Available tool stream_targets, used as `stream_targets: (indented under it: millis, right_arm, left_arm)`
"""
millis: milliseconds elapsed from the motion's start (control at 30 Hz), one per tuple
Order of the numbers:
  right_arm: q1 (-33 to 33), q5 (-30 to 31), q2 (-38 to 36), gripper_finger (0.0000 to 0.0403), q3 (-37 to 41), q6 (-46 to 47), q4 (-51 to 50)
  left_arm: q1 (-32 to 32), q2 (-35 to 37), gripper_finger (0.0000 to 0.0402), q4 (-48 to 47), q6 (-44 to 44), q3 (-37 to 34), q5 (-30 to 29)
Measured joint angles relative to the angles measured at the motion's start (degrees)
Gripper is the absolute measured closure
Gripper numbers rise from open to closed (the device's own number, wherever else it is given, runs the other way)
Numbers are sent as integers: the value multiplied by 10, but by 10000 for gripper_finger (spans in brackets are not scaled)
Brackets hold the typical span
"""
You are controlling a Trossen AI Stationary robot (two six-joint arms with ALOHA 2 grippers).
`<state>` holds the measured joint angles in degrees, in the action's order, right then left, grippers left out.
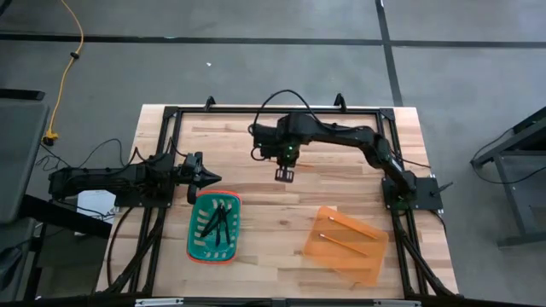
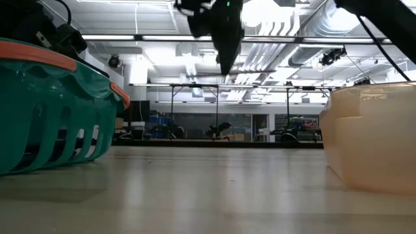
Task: Sort pens & pencils
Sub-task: Put the yellow pencil into the orange bin
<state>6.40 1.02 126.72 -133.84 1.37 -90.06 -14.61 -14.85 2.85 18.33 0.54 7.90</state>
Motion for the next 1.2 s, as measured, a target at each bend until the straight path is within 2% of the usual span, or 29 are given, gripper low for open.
stream_targets:
  millis: [267, 433, 1200]
  right_arm:
    - [-70, 1, -50, 402, 0, 91, 0]
    - [-122, 28, -71, 402, 0, 154, 0]
    - [-313, 99, -77, 402, 1, 422, 0]
  left_arm:
    - [0, 0, 401, 0, 0, 0, 0]
    - [0, 0, 401, 0, 0, 0, 0]
    - [0, 0, 401, 0, 0, 0, 0]
